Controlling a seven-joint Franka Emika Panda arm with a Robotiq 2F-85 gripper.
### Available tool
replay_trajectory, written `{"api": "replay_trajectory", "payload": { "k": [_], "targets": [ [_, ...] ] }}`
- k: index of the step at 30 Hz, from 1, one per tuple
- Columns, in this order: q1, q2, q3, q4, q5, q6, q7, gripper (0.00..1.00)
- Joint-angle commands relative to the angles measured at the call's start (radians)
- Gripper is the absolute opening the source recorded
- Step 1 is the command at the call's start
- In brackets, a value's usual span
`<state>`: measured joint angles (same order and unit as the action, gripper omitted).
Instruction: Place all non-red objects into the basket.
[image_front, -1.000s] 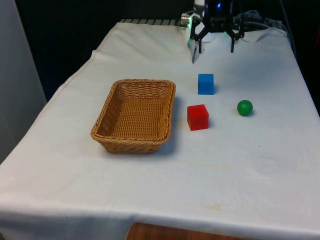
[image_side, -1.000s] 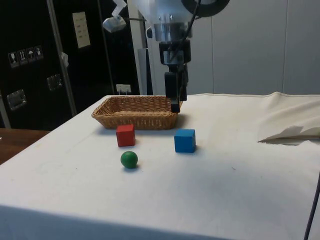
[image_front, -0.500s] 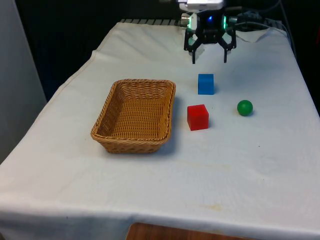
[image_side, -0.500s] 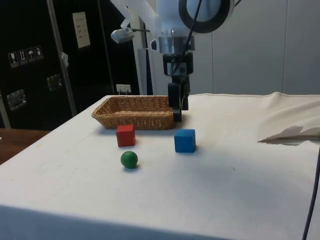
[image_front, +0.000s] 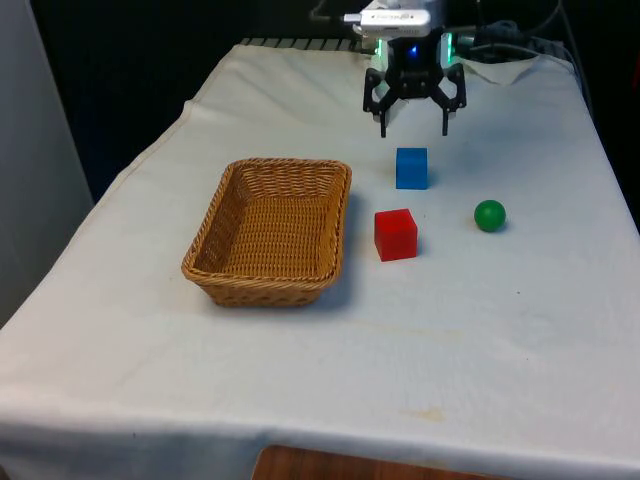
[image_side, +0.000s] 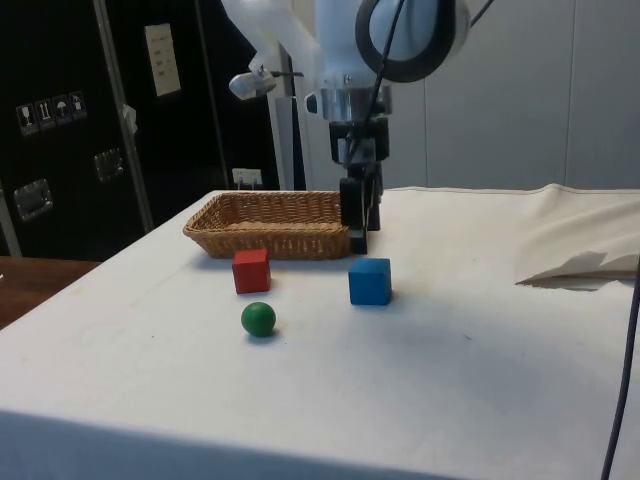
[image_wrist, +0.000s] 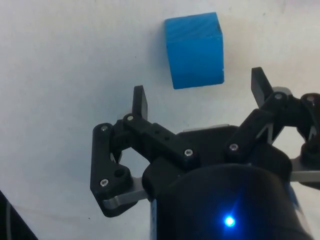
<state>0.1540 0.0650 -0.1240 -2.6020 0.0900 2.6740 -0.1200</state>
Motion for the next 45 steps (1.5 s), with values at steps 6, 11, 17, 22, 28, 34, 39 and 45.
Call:
{"api": "replay_trajectory", "payload": {
  "k": [6,11,17,22,28,34,39,45],
  "targets": [
    [0.0,0.028,0.013,0.001,0.028,0.027,-0.011,1.0],
    [-0.001,0.059,0.016,0.01,0.026,0.042,-0.01,1.0],
    [-0.001,0.096,0.017,0.024,0.022,0.06,-0.008,1.0],
    [0.0,0.129,0.021,0.03,0.018,0.083,-0.002,1.0],
    [0.0,0.155,0.025,0.034,0.016,0.102,0.001,1.0],
    [-0.001,0.183,0.031,0.038,0.015,0.125,0.004,1.0],
    [0.0,0.196,0.026,0.046,0.005,0.118,0.006,1.0],
    [0.001,0.199,0.029,0.047,0.007,0.124,0.007,0.96]
  ]
}}
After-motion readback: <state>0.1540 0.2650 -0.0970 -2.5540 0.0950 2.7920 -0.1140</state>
